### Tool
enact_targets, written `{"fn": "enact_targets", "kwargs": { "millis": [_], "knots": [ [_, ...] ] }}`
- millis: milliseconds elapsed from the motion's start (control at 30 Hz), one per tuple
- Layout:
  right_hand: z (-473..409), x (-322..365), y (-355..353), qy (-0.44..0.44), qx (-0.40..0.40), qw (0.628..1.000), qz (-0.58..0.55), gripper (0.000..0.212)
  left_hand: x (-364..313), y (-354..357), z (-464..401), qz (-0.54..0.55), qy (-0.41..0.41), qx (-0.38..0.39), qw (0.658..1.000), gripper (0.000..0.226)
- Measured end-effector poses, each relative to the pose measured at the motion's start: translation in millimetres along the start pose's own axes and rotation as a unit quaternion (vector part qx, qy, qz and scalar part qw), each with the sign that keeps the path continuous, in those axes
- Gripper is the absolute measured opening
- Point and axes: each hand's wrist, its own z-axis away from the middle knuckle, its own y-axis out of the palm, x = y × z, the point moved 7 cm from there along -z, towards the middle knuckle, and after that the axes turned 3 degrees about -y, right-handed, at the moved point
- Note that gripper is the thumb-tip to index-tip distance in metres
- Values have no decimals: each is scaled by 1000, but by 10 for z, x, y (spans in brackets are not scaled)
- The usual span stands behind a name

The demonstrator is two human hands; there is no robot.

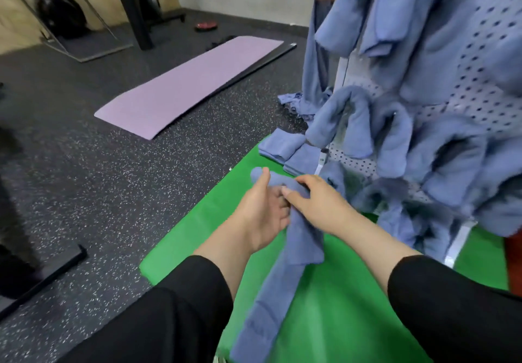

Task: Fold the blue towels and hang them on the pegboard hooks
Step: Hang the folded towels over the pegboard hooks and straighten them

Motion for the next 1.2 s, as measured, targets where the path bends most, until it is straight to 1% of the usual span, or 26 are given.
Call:
{"fn": "enact_targets", "kwargs": {
  "millis": [67, 133, 200, 233, 267, 300, 333, 367, 400, 433, 467, 500, 533, 567, 600, 633, 667, 767, 833, 900, 933, 1000, 1067, 1133, 1200],
  "knots": [
    [146, 36, -378, 12, 21, 999, -23, 59, -33, 401, 153, 13, -5, 57, 998, 72],
    [294, 55, -744, 13, 19, 1000, -15, 52, -67, 702, 255, 0, 14, 68, 998, 67],
    [426, 64, -1120, 8, -18, 1000, 20, 36, -101, 955, 347, -30, 35, 47, 998, 56],
    [502, 67, -1302, 6, -38, 999, 38, 29, -134, 1067, 404, -68, 63, 28, 995, 50],
    [586, 75, -1473, 2, -54, 997, 58, 25, -196, 1161, 451, -139, 120, -2, 983, 42],
    [670, 103, -1625, -4, -63, 995, 77, 22, -318, 1209, 510, -244, 203, -60, 946, 31],
    [755, 133, -1767, -8, -71, 993, 94, 20, -484, 1273, 613, -363, 311, -134, 868, 22],
    [843, 178, -1899, -13, -77, 992, 102, 17, -615, 1407, 756, -457, 396, -177, 776, 21],
    [927, 225, -2027, -18, -82, 991, 104, 15, -683, 1561, 852, -522, 451, -182, 701, 37],
    [1003, 281, -2154, -26, -88, 991, 102, 14, -711, 1693, 869, -566, 464, -158, 663, 55],
    [1071, 348, -2275, -37, -95, 990, 99, 15, -747, 1796, 872, -588, 458, -134, 653, 66],
    [1136, 414, -2387, -47, -101, 989, 93, 17, -798, 1915, 896, -602, 439, -113, 657, 66],
    [1195, 481, -2489, -57, -106, 989, 86, 20, -853, 2000, 894, -602, 425, -97, 669, 53],
    [1248, 552, -2581, -63, -112, 988, 82, 22, -936, 2094, 947, -594, 429, -98, 673, 33],
    [1286, 596, -2675, -64, -126, 986, 84, 23, -1034, 2191, 997, -590, 441, -108, 668, 14],
    [1317, 629, -2780, -63, -149, 982, 95, 24, -1144, 2290, 1078, -586, 459, -126, 656, 14],
    [1343, 649, -2886, -63, -181, 975, 113, 26, -1242, 2386, 1145, -581, 467, -135, 652, 17],
    [1407, 719, -3151, -83, -262, 948, 161, 31, -1517, 2668, 1355, -550, 491, -140, 661, 10],
    [1433, 728, -3283, -90, -295, 942, 135, 29, -1662, 2848, 1426, -547, 499, -147, 656, 6],
    [1446, 697, -3461, -74, -342, 933, 82, 27, -1788, 3029, 1468, -540, 518, -140, 649, 6],
    [1437, 669, -3564, -61, -369, 926, 50, 27, -1851, 3106, 1460, -533, 523, -130, 652, 12],
    [1395, 637, -3749, -45, -410, 911, -6, 25, -1952, 3227, 1422, -534, 530, -118, 648, 25],
    [1334, 656, -3882, -44, -433, 900, -19, 24, -2033, 3293, 1316, -544, 530, -126, 638, 26],
    [1229, 656, -3979, -39, -444, 895, -14, 25, -2098, 3351, 1197, -534, 531, -134, 644, 26],
    [1099, 604, -4048, -18, -450, 893, -12, 27, -2151, 3421, 1090, -514, 527, -138, 663, 29]
  ]
}}
